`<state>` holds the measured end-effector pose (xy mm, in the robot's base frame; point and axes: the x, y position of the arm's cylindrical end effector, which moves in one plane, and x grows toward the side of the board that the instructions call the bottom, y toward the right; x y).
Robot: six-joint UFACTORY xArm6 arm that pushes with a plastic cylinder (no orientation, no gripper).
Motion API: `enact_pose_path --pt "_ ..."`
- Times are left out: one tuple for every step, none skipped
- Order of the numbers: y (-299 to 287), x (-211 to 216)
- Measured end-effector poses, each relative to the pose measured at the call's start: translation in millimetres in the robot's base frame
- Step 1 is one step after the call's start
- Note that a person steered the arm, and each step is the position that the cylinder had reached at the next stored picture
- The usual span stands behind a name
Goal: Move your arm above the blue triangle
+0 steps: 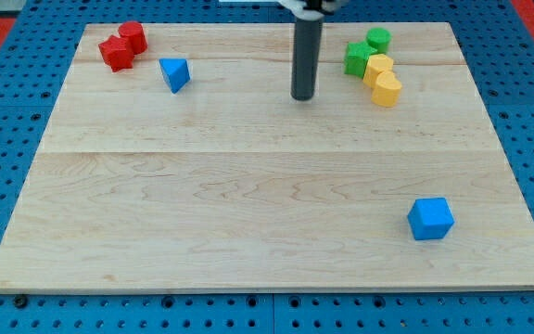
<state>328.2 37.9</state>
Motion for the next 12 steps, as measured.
enact_pose_path --pt "-23 -35" --pt "-45 -58" --pt "-51 -62" --pt "-55 -75" --pt "-73 -109" --pt "-97 -136" --pt "-113 -135" --pt "-129 -136" --pt "-141 -136" --pt "-141 -136" --pt "-141 -132" --pt "-142 -98"
